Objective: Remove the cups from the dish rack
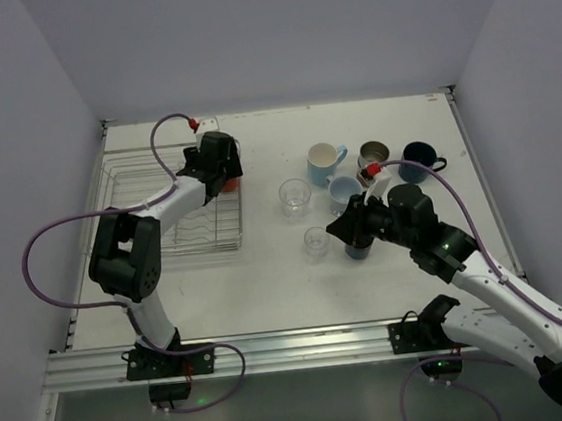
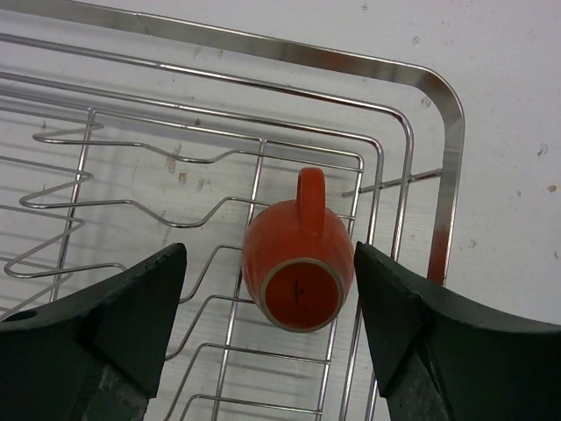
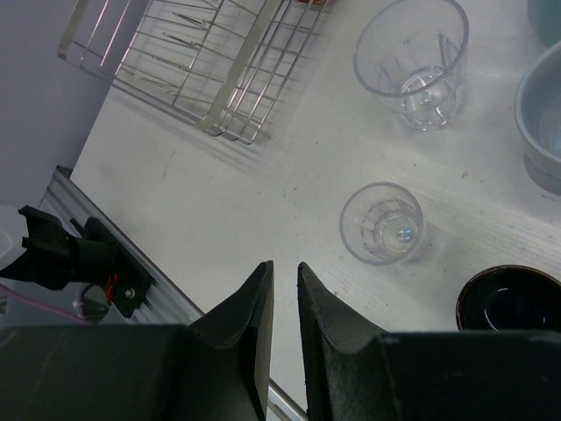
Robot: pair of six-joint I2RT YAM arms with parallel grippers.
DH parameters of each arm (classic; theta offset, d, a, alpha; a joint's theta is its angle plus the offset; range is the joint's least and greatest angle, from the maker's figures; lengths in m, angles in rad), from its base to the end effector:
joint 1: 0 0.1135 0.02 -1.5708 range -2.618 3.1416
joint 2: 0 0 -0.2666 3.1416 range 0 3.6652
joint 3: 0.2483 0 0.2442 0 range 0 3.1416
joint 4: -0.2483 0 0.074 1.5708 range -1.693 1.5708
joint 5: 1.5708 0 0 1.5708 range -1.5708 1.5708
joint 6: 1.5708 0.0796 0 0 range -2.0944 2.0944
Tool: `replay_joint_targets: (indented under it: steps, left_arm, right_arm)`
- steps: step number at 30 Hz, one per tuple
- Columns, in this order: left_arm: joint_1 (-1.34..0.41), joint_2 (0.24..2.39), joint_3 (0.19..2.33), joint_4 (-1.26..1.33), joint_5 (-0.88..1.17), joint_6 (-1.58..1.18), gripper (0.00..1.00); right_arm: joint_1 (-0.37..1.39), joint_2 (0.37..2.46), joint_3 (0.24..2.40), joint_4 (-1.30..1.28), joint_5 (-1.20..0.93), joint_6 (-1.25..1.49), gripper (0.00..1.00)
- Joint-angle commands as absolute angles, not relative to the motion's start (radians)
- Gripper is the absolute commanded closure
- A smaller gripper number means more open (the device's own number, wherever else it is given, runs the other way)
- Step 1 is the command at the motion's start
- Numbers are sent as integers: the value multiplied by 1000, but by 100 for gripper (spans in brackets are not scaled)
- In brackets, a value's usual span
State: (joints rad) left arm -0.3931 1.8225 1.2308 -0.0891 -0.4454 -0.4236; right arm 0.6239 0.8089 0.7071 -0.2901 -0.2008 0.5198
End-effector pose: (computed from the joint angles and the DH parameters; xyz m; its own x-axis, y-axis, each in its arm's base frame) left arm 0.4100 -0.1329 0.1977 -0.5450 -0.1756 -0.8198 -0.2057 0.9759 -0.0722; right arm 0.1677 0.1403 0.2840 -0.6277 0.1479 -0.7643 -0.4727 0.7076 0.5252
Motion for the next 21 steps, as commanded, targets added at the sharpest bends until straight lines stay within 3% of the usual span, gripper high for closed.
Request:
replay_joint_targets:
  steps: [1,7,12,21]
  left_arm:
    - [-388,1779,1213,-107,-407,-423,18]
    - [-387,1790,1189,-109,-342,-446,22]
    - [-406,1802,1200,-113,-368,-434,36]
    - [-425,1792,1207,-136,-420,-422,36]
  right_arm:
    - [632,818,744,-291,-196,534,80]
    - [643,830,739,-281,-201,532,80]
    - [649,831,735,-275,-204,534,80]
    - [664,813,723,-261,-207,543,80]
